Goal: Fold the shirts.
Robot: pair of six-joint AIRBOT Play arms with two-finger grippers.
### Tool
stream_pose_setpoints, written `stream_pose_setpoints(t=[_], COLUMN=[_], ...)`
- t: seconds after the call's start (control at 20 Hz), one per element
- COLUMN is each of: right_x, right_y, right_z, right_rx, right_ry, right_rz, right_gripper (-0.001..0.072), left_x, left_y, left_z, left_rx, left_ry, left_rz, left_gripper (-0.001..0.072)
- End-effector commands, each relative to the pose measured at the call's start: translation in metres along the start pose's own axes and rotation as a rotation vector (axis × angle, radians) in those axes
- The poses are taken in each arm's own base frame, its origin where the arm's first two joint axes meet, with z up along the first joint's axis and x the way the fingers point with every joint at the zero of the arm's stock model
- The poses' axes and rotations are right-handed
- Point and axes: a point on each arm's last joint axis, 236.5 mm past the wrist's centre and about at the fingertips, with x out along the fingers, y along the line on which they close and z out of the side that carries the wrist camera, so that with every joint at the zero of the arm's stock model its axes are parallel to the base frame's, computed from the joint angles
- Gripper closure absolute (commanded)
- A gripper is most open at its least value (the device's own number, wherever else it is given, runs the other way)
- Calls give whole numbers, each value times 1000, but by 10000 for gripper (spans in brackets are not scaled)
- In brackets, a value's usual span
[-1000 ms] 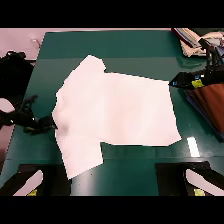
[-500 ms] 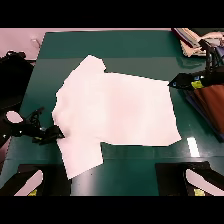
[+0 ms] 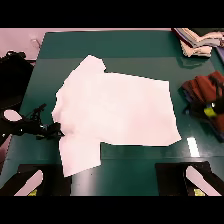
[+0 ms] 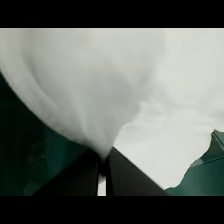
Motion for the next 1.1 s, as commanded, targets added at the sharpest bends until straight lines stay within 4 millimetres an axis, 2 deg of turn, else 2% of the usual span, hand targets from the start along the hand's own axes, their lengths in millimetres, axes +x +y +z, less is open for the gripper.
stream_pose_setpoints(t=[0.0,0.15,0.25,0.35,0.4,0.45,0.5,0.55,0.6,0.65,0.7,0.75,0.8,0.85,0.95,1.0,1.05], right_x=[35,68,87,100,103,105,104,100,92,79,56,27,-13,-56,-159,-213,-264], right_y=[-40,-25,-14,-3,1,7,15,24,33,44,58,73,89,105,142,160,176], right_z=[-71,-95,-92,-84,-80,-77,-73,-66,-55,-38,-18,2,23,40,58,59,52], right_rx=[230,335,341,294,252,199,143,88,33,-30,-93,-148,-209,-265,-380,-432,-479], right_ry=[172,264,268,261,259,261,261,246,206,140,47,-58,-186,-316,-610,-760,-894], right_rz=[32,166,200,199,184,171,162,157,155,155,157,162,165,165,163,163,163], right_gripper=[136,161,164,306,314,448,616,695,695,695,695,695,695,695,695,695,695], left_x=[-16,-23,-24,-23,-24,-24,-24,-26,-32,-49,-74,-112,-154,-207,-315,-369,-416], left_y=[-11,-18,-18,-18,-18,-18,-19,-21,-28,-42,-60,-83,-108,-138,-197,-227,-251], left_z=[19,29,28,28,28,28,28,30,35,46,59,73,83,88,74,54,30], left_rx=[40,52,52,52,52,52,52,54,63,90,134,191,252,316,461,546,619], left_ry=[-57,-86,-85,-84,-84,-84,-84,-90,-106,-164,-247,-358,-473,-608,-877,-1016,-1140], left_rz=[-10,-19,-19,-19,-20,-20,-22,-27,-43,-62,-81,-98,-110,-123,-148,-158,-166], left_gripper=[678,678,678,677,677,677,679,679,680,679,679,680,680,679,679,679,680])
